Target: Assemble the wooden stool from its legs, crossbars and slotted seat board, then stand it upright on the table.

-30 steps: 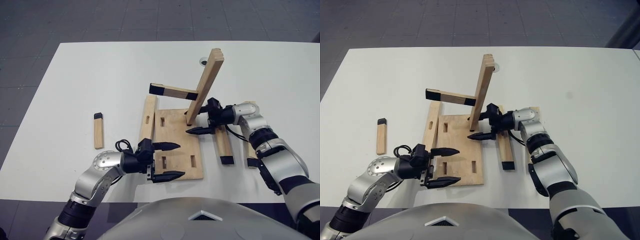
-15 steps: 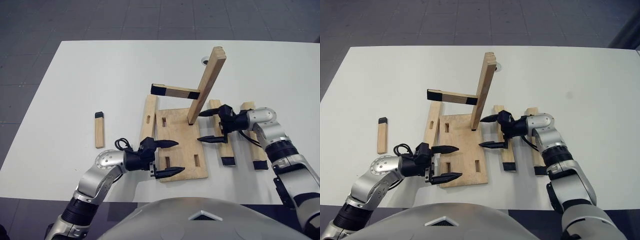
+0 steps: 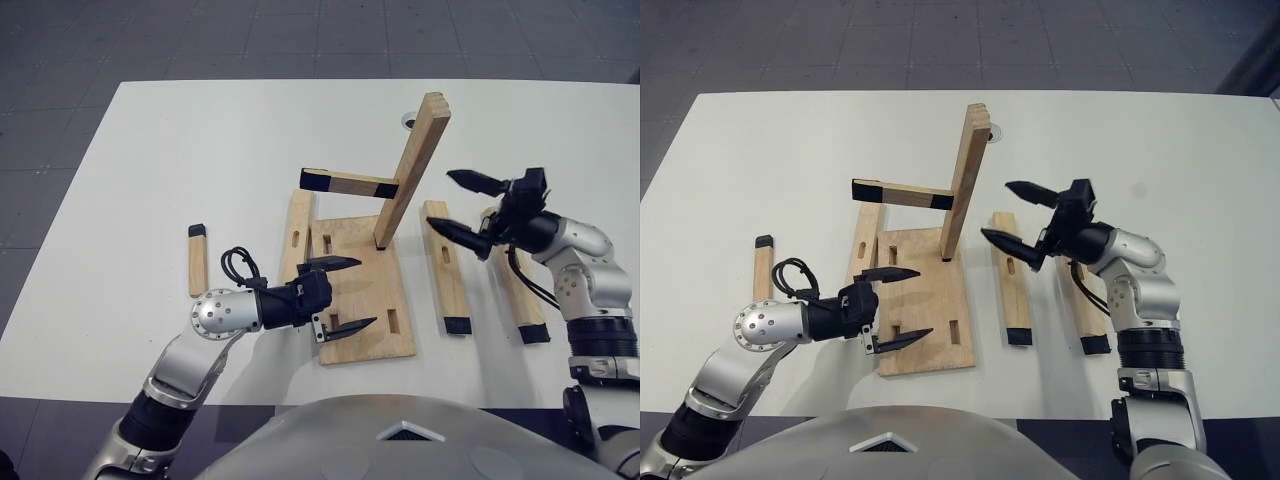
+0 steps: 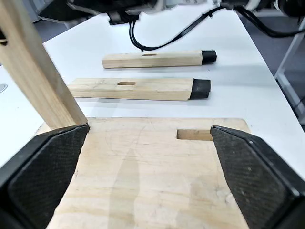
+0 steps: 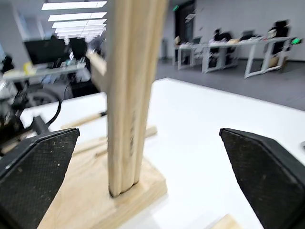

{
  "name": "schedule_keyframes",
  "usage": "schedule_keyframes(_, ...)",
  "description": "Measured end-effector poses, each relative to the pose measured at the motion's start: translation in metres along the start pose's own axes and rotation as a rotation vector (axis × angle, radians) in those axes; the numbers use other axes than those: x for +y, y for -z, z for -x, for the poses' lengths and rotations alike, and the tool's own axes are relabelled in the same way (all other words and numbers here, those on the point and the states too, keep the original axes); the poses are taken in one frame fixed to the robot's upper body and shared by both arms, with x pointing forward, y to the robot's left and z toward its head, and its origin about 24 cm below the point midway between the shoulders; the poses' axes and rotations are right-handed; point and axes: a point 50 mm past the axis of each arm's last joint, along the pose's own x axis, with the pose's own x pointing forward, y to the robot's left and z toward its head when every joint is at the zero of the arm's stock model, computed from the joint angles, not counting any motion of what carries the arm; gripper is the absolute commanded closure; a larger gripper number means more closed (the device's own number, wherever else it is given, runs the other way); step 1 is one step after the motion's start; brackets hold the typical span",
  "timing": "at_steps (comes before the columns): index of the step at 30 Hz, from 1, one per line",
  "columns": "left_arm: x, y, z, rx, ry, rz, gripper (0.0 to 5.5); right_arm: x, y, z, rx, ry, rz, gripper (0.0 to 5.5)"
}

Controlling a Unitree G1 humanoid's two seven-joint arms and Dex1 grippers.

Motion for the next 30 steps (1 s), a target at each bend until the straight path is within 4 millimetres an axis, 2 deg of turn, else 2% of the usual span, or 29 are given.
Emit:
schedule_keyframes(4,-0.004,-0.004,0.001,0.049,0.054,-0.031,0.76,-0.009,-0.025,0.008,-0.159,0.174,0.006,0.04)
schedule_keyframes(9,-0.002,0.009,0.001,0.085,0.082,0.092,0.76,-0.012,-0.08,0.006,-0.34,0.407,0.139,0.04)
schedule_keyframes(12,0.004,0.021,0.0,0.113,0.06,0.154,0.76,0.0,-0.114,-0.006,-0.436,0.488,0.224,0.04)
schedule_keyframes(17,0.011,0.03,-0.003,0.129,0.026,0.204,0.76,0.027,-0.154,-0.02,-0.534,0.553,0.263,0.04)
schedule_keyframes(21,0.007,0.029,-0.009,0.16,0.072,0.147,0.76,0.042,-0.174,-0.031,-0.551,0.542,0.198,0.04)
schedule_keyframes(24,-0.003,0.025,-0.011,0.188,0.178,0.093,0.76,0.048,-0.175,-0.039,-0.502,0.532,0.136,0.04)
schedule_keyframes(30,-0.008,0.024,-0.01,0.204,0.224,0.073,0.76,0.061,-0.184,-0.054,-0.458,0.489,0.133,0.04)
